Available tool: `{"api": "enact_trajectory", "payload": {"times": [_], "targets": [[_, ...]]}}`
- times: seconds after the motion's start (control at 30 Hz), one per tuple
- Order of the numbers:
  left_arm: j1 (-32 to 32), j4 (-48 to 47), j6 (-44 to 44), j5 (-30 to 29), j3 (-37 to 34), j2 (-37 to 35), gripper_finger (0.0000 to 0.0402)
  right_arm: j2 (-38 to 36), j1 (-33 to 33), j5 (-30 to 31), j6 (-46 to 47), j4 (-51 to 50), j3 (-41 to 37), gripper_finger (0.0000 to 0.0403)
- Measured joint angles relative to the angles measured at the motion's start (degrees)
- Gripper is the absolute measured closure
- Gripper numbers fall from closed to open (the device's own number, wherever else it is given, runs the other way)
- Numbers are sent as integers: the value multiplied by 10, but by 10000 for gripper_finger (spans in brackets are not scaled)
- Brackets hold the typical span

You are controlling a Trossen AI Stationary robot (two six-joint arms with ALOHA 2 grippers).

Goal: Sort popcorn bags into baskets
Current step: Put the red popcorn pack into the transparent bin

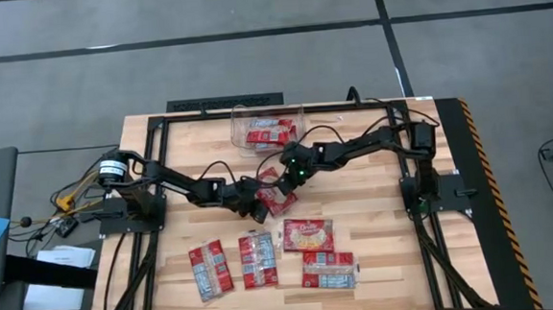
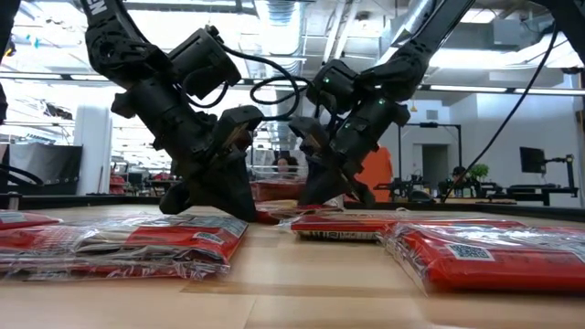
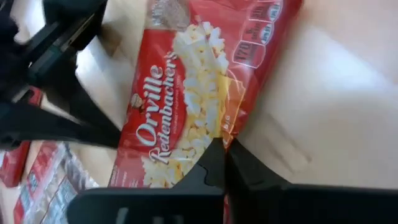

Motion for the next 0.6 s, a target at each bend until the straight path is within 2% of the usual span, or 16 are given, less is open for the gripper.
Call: {"api": "enact_trajectory", "payload": {"times": [0.27, 0.43, 0.6], "targets": [[0, -58, -15, 38, -3, -81, 401, -39, 3, -26, -13, -21, 22, 397], [0, -134, -16, 34, -1, -171, 401, -69, -14, -17, -28, -42, 47, 398], [0, -203, -20, 31, -2, -276, 401, -95, -47, -14, -92, -110, 100, 398]]}}
